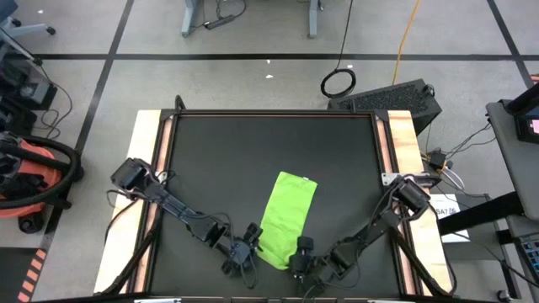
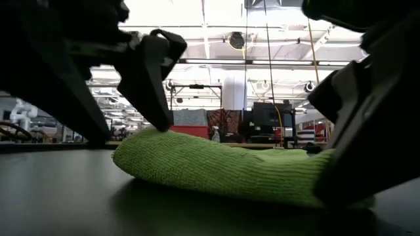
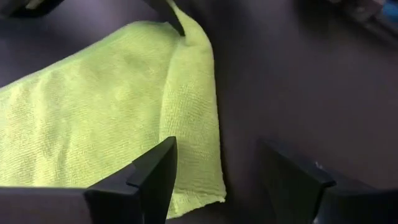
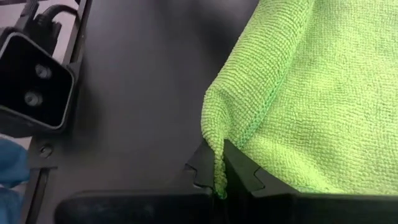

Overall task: Roll towel
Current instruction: Roll the green microfiber cloth

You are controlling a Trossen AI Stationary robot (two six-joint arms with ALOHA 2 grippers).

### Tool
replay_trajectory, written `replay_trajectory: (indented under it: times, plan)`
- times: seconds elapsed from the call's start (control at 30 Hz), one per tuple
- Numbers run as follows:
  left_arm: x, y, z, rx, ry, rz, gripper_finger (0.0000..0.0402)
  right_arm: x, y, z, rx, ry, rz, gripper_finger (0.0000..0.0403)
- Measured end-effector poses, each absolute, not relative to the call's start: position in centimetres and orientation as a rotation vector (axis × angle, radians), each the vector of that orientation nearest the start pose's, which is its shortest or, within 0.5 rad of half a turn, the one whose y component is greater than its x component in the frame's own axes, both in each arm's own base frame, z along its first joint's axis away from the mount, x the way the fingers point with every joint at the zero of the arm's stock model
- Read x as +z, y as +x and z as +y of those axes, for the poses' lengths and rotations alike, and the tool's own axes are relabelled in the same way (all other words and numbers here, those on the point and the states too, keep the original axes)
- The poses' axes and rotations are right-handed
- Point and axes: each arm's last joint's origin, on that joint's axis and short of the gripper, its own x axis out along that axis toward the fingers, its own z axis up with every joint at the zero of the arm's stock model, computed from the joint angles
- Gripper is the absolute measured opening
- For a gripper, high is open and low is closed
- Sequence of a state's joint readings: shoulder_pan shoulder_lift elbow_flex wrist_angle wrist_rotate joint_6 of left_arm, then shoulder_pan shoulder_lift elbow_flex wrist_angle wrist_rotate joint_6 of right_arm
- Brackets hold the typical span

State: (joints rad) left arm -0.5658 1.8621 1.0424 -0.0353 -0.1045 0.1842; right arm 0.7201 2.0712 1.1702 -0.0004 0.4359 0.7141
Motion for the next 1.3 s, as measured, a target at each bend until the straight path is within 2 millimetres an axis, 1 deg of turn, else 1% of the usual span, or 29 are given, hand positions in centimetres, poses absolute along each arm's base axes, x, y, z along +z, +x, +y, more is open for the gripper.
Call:
replay_trajectory:
  times: [0.2, 0.3, 0.4, 0.67, 0.8, 1.0, 1.13, 1.3]
  plan:
    - [13.5, 31.3, -19.7, -0.511, 0.520, 0.813, 0.0224, 10.7, 31.5, 25.5, -0.016, 0.200, 0.780, 0.0000]
    - [12.8, 31.3, -19.5, -0.498, 0.525, 0.853, 0.0205, 10.7, 31.6, 25.5, -0.021, 0.210, 0.778, 0.0000]
    - [12.7, 31.3, -19.4, -0.494, 0.527, 0.861, 0.0170, 10.8, 31.6, 25.5, -0.022, 0.210, 0.774, 0.0000]
    - [12.6, 31.9, -18.2, -0.447, 0.497, 0.885, 0.0047, 10.8, 31.7, 25.5, -0.018, 0.216, 0.770, 0.0001]
    - [12.5, 32.0, -17.8, -0.439, 0.485, 0.903, 0.0011, 10.8, 31.7, 25.5, -0.006, 0.224, 0.773, 0.0002]
    - [12.5, 31.8, -17.8, -0.436, 0.371, 0.946, 0.0005, 11.6, 31.7, 25.4, 0.005, 0.228, 0.766, 0.0003]
    - [12.5, 31.8, -17.9, -0.455, 0.250, 0.977, 0.0004, 12.5, 31.8, 25.1, 0.013, 0.213, 0.762, 0.0004]
    - [12.5, 31.8, -17.8, -0.507, 0.076, 1.026, 0.0003, 12.9, 31.6, 24.6, -0.006, 0.191, 0.789, 0.0020]
